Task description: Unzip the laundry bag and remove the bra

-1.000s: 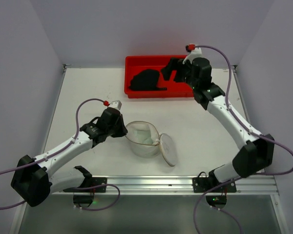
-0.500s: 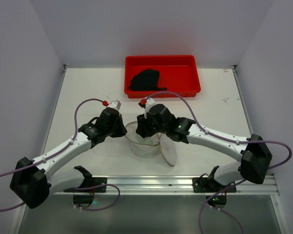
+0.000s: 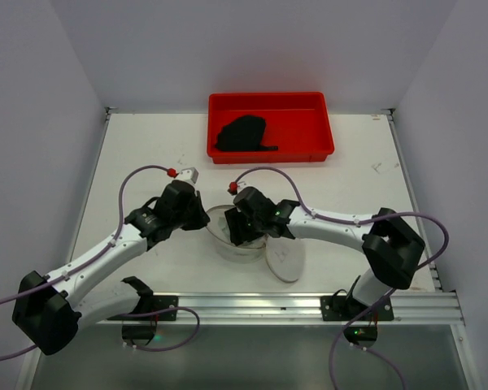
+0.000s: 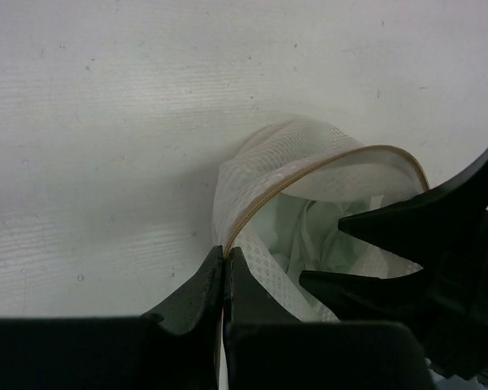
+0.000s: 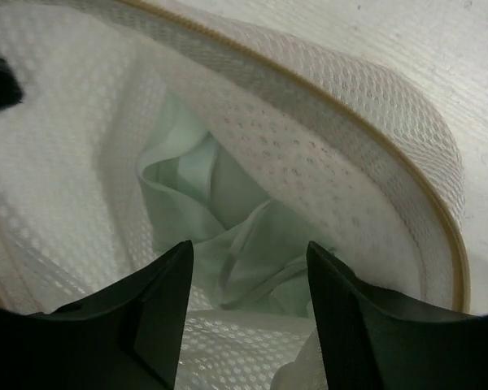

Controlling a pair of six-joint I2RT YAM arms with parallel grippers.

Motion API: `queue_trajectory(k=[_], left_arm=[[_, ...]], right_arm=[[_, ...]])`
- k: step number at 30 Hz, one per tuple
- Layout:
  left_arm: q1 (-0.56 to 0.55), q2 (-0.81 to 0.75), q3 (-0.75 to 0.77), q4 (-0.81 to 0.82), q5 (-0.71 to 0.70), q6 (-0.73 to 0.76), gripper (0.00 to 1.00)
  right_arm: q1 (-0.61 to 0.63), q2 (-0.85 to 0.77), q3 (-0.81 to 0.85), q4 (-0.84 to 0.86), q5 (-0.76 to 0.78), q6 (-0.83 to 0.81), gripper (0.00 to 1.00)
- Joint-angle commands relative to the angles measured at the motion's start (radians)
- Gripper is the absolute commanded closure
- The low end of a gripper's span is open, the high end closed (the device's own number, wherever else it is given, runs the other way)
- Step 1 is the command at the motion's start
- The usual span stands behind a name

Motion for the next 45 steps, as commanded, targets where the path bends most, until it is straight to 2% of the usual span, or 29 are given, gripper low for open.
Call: queue_trajectory(k=[1,3,7,16,19,20,23,24,25,30,36,45], left_arm=[[0.006,-0.025,0.009,-0.003,-0.006,0.007,1.00],[0.006,-0.021,0.001,0.000,-0.002,0.004,1.00],[0.006,-0.011,-0.014,0.008,0.003,-0.005,1.00],[0.006,0.021,-0.036,0.031,0.006,-0.010,1.00],[0.006,0.027,-0.045,0.032,0.004,-0.011,1.00],[0.006,0.027,-0.048,0.035,0.004,-0.013,1.00],[0.007,0.024,-0.051,0.035,0.000,-0.013,1.00],[0.006,0.024,-0.051,0.034,-0.002,-0.013,1.00],[0.007,0.022,-0.050,0.031,-0.008,-0.013,1.00],[0.006,0.008,-0.045,0.020,-0.022,-0.010,1.00],[0.007,0.001,-0.034,-0.009,-0.061,-0.001,1.00],[0.009,0.004,-0.033,0.005,-0.046,-0.001,1.00]], right_arm=[[0.004,0.029,0.021,-0.033,0.003,0.025,0.39],[0.004,0.044,0.043,-0.043,0.003,0.025,0.28],[0.009,0.113,0.080,-0.059,-0.008,0.022,0.15],[0.024,0.271,0.191,-0.095,-0.014,0.036,0.16],[0.026,0.292,0.203,-0.103,-0.005,0.042,0.33],[0.026,0.291,0.202,-0.105,-0.002,0.042,0.50],[0.024,0.270,0.186,-0.097,-0.002,0.042,0.78],[0.024,0.253,0.174,-0.094,-0.002,0.042,0.96],[0.024,0.237,0.162,-0.073,-0.003,0.040,1.00],[0.024,0.139,0.078,-0.011,-0.008,0.028,1.00],[0.023,-0.072,-0.045,0.104,-0.005,-0.018,1.00],[0.023,-0.390,-0.264,0.433,-0.049,-0.063,1.00]])
